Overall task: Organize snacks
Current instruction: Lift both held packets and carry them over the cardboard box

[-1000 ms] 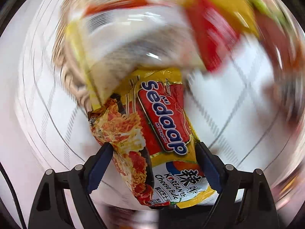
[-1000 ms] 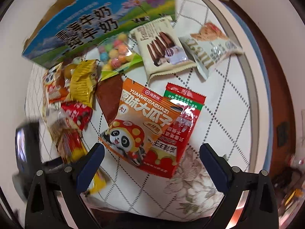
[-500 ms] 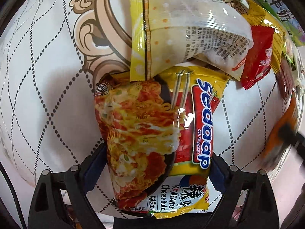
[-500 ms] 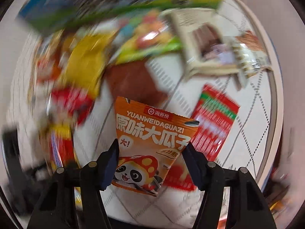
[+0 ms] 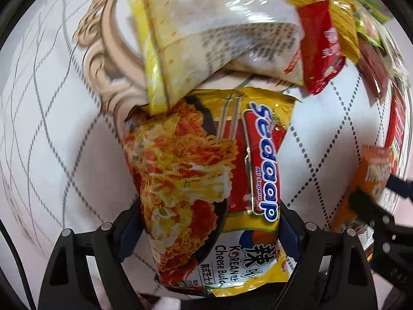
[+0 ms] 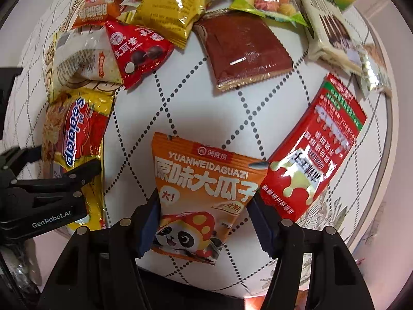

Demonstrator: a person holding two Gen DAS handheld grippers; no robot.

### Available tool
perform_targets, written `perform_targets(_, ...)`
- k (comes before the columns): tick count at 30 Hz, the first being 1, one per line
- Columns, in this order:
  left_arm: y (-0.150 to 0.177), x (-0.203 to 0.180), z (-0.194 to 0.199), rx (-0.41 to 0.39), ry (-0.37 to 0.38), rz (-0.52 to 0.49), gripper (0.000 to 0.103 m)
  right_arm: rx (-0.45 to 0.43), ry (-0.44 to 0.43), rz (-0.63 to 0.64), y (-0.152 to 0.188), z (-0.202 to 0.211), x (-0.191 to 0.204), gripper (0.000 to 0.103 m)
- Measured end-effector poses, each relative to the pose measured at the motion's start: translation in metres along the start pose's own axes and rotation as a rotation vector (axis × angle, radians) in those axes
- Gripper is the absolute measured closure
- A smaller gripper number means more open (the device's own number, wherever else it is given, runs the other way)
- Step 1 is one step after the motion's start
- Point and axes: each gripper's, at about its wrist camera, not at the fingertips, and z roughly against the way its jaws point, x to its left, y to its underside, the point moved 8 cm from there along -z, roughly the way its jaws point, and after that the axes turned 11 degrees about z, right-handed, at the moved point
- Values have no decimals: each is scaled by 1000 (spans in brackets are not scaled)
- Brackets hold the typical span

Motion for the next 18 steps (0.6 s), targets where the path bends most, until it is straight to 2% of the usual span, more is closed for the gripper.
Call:
perform_targets(4,6,9,-4,68,56,96,15,-4,-84,-62,13,-2,-9,27)
perform_targets(10,19,22,-9,114,112,154,15,-8,-114,-112,18,-5,-25,24)
perform_targets(13,21,27,-27,140,91,153,14,-5,-138,-115,16,-10,-35,16)
perform_targets(14,14,35,-42,146,79,147,13,-5,-138,-115,15,-13,-25,16)
perform_targets(18,14,29,-52,142,40,157,12,13,-119,-115,12,-19,-31,16)
